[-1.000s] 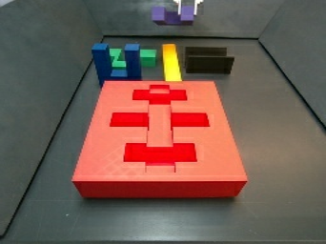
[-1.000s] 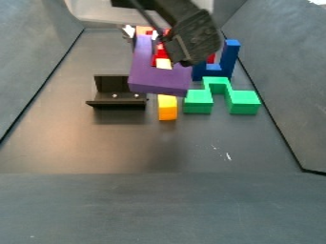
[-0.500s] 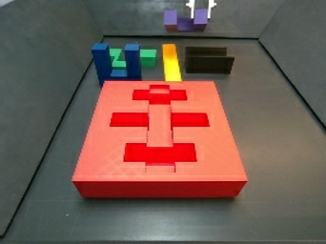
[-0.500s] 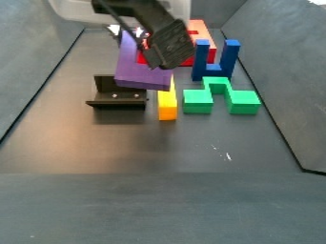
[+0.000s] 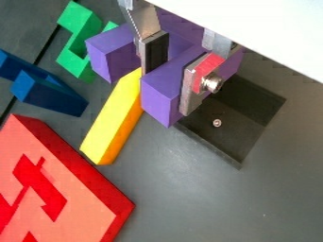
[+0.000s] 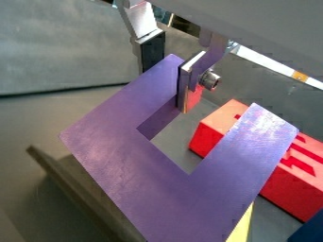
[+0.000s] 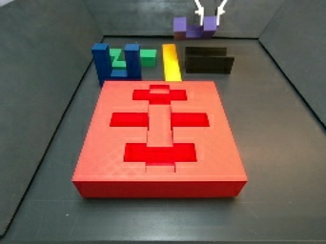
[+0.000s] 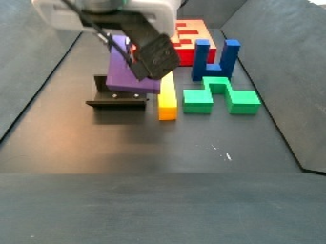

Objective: Pick up the purple object. Move up. Place the purple object on the fixture. Regrasp the purple object. Move to above the board. Insert the purple object.
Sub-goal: Place the purple object on the fixture.

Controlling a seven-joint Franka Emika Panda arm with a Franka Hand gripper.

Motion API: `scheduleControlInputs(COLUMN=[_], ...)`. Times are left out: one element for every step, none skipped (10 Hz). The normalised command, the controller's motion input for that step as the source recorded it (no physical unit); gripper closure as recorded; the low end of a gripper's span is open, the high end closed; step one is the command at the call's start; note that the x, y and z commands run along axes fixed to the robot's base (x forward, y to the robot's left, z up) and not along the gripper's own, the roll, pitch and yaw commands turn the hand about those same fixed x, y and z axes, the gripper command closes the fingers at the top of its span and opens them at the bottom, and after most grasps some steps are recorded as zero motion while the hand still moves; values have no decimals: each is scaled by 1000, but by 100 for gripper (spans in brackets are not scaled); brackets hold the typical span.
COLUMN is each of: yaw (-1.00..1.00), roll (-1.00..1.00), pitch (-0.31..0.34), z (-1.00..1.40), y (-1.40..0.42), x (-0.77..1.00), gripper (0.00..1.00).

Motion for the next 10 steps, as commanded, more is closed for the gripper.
scheduleControlInputs(yaw=[-17,-20,-26,-31,-29,-14,-11,-26,-29,-29], roll=[-209,-246,-274,-277,-280,-294,-314,-317,-314,-311], pitch=[354,197,46,0,0,0,0,0,0,0], z=[-326,-166,-26,0,0,0,-6,-34,-43,-63], y=[0,0,0,0,-14,-23,-34,-34,-29,-37], x=[1000,1000,1000,1000,1000,1000,1000,1000,1000,1000], gripper=[100,100,100,100,100,100,100,100,100,100])
